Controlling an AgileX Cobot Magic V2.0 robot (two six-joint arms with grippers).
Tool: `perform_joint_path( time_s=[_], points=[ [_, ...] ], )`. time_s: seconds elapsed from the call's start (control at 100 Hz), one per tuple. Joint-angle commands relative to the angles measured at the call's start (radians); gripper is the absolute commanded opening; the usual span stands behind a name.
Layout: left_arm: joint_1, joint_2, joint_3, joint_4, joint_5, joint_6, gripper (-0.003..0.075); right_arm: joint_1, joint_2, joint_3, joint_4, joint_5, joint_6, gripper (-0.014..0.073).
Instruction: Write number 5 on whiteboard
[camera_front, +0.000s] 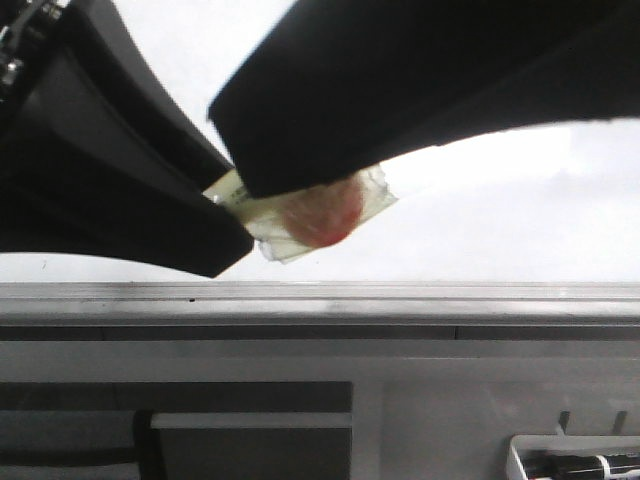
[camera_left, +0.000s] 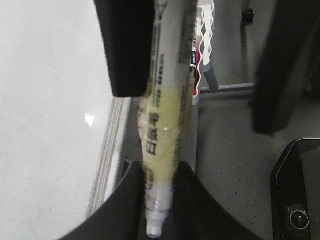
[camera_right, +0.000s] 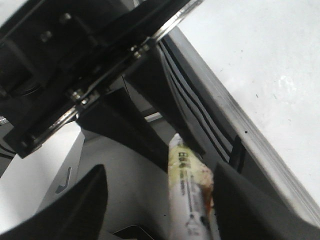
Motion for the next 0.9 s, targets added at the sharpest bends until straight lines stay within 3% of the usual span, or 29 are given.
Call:
perform_joint_path(
  time_s=[0.0,0.2,0.46,0.53,0.68,0.73,0.89],
  points=[
    [-0.008,-0.019,-0.035,-0.014,-0.065,0.002,-0.002,0.004,0.008,-0.035,0.043,-0.027,-0.012,0.0251],
    [-0.008,-0.019,-0.035,-0.014,-0.092,0.002,-0.002,0.004,0.028,-0.033,0.041,-0.019,-0.012,-0.007],
    [-0.008,-0.019,-0.035,-0.074,-0.151,-0.015,0.0013,0.004,0.028,-0.033,0.027,-0.04,-0.012,-0.0062],
    [-0.008,-0.019,-0.035,-0.099,-0.139,-0.018,0.0107,0.004,0.019,-0.033,0.002,-0.066,-0.012,-0.0062],
    [-0.008,-0.059,-0.035,-0.12,-0.145,-0.061,0.0417,0.002,0.007,-0.033,-0.023,-0.083,-0.012,-0.0062],
    [-0.006,-0.085,-0.035,-0.122,-0.15,-0.068,0.0466,0.002,-0.002,-0.033,-0.036,-0.085,-0.012,-0.0062],
    [0.043,-0.216,-0.024,-0.122,-0.152,-0.163,0.0395,0.0,-0.025,-0.033,-0.054,-0.16,-0.012,-0.0062]
  ],
)
